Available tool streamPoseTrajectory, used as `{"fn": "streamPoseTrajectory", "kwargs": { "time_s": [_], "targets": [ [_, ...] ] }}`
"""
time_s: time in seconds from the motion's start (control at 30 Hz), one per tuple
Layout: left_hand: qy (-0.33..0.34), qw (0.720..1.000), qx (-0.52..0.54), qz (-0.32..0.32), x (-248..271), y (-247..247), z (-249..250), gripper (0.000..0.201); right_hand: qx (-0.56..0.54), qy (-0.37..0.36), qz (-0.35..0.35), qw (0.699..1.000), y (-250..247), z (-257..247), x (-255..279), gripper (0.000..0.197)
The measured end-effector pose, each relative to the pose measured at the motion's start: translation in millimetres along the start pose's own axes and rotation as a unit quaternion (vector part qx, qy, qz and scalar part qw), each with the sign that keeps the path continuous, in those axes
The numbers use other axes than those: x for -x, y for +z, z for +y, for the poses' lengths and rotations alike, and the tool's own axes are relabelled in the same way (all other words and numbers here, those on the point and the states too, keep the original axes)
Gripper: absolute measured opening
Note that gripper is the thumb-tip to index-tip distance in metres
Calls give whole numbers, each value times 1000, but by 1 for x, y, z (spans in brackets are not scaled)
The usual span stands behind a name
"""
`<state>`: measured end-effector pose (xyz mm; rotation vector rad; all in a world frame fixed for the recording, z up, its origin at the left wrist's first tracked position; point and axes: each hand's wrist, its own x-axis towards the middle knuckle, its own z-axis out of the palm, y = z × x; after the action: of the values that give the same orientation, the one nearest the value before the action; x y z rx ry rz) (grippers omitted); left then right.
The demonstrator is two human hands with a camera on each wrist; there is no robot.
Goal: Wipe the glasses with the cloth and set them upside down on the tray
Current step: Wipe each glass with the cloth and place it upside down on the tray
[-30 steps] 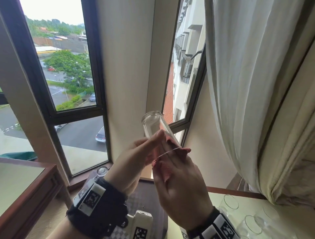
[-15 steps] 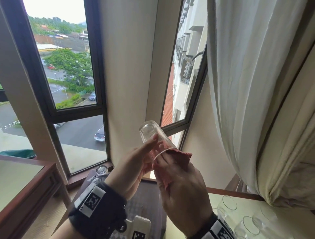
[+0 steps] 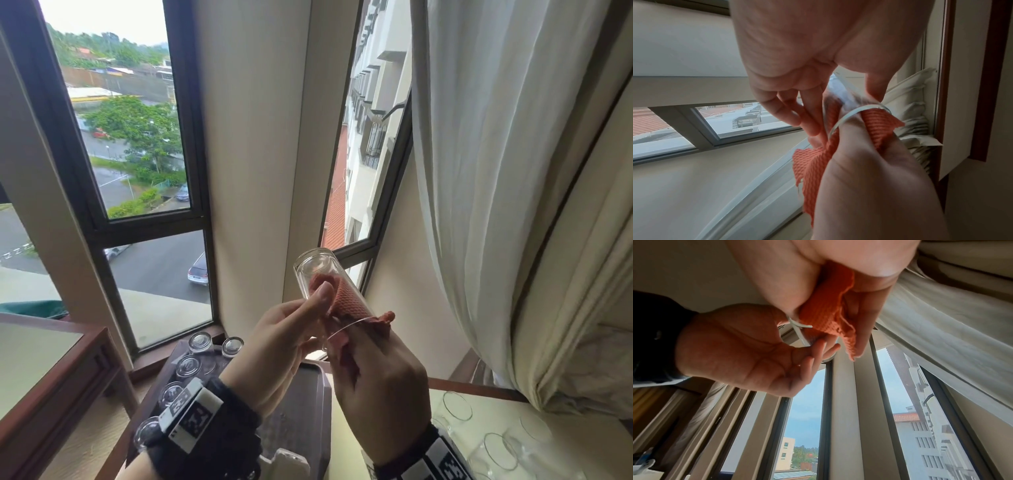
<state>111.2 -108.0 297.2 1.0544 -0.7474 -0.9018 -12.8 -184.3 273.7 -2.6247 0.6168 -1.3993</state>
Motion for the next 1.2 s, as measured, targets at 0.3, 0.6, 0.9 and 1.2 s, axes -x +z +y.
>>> {"fn": "streamPoseTrajectory", "kwargs": {
  "time_s": [0.3,0.6,0.9,1.2],
  "targets": [
    [51,998,-46,2,-7,-9,-5,68,-31,-48,-156,986,-11,8,-1,53],
    [74,996,-47,-30,-4,-4,-7,27,-117,49,-138,982,2,-2,-2,51],
    [28,996,25,-81,0,-12,0,43,-711,253,-210,621,-18,-32,-12,57],
    [11,978,-194,71,-12,-5,6,59,-42,-13,-135,990,19,10,-1,59]
  ]
}}
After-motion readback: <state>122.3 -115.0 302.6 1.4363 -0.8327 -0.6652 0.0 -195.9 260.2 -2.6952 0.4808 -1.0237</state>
